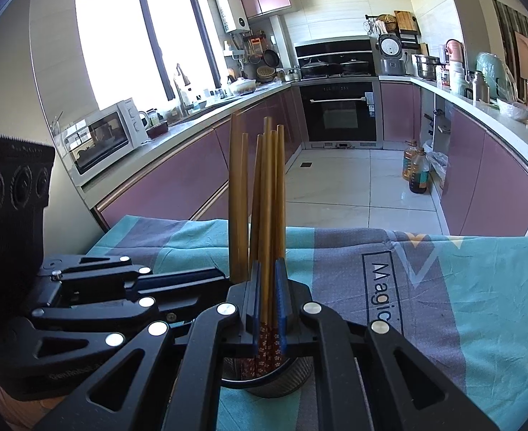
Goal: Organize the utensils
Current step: 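Open both grippers to release the chopsticks into the holder, then move both open grippers back toward the two remaining chopsticks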
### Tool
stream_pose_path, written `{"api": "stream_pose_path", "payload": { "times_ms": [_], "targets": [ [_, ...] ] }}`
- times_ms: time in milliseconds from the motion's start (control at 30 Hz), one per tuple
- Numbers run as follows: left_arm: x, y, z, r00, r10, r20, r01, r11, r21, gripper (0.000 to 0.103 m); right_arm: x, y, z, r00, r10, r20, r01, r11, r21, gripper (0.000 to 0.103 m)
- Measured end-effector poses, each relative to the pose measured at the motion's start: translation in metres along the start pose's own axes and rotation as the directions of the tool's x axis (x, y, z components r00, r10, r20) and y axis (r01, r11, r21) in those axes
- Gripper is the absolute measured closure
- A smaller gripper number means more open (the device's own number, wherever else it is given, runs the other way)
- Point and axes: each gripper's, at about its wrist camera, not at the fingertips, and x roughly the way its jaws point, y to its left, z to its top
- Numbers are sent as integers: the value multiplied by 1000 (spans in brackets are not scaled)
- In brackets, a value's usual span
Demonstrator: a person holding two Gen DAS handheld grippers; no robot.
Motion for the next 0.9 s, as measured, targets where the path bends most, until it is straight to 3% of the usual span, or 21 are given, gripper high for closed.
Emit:
{"api": "stream_pose_path", "payload": {
  "times_ms": [200,500,633,900],
  "targets": [
    [-7,12,-4,999,21,43,-19,999,-29,94,-11,-2,-4,1000,3,17,-3,1000,6,89],
    [-52,26,-21,985,101,138,-100,995,-20,82,-40,15,-17,997,72,42,-70,996,-54,79],
    [-60,41,-42,982,151,111,-150,988,-20,79,-47,31,-31,994,106,15,-104,989,-106,73],
    [-38,75,-93,984,174,-38,-176,980,-88,79,-18,60,-69,982,149,-120,-164,978,-131,70]
  ]
}}
